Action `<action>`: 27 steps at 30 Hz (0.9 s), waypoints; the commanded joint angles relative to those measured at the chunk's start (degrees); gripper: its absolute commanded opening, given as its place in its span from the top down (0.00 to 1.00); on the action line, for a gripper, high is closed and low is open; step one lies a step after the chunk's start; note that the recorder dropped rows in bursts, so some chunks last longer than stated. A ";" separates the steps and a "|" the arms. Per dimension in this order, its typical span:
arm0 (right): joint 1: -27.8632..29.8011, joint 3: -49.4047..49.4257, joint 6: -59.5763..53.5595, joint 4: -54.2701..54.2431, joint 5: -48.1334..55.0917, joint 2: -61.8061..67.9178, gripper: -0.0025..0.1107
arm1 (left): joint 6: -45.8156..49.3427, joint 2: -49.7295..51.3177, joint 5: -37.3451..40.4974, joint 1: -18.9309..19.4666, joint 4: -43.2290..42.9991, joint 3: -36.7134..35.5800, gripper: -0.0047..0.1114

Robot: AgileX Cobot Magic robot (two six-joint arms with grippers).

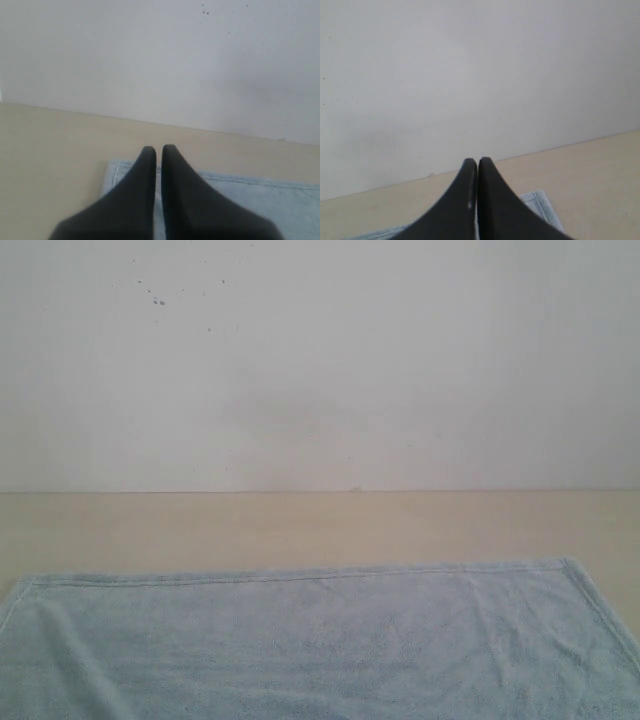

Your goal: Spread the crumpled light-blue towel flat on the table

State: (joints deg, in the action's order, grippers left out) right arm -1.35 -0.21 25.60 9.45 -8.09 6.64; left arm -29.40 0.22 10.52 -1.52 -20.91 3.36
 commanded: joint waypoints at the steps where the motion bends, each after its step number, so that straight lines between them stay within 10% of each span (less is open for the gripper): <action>1: 0.17 0.21 -0.26 -0.18 -0.57 -0.16 0.98 | -0.55 -0.22 -0.20 -0.40 0.56 -2.29 0.93; 27: 0.17 0.21 -0.26 -0.18 -0.72 -0.23 0.98 | -0.55 -0.22 2.78 -0.40 0.30 -3.36 0.93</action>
State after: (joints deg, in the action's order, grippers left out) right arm -1.35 -0.01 25.60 9.35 -8.20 6.51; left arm -29.51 0.22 13.49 -1.52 -20.79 0.23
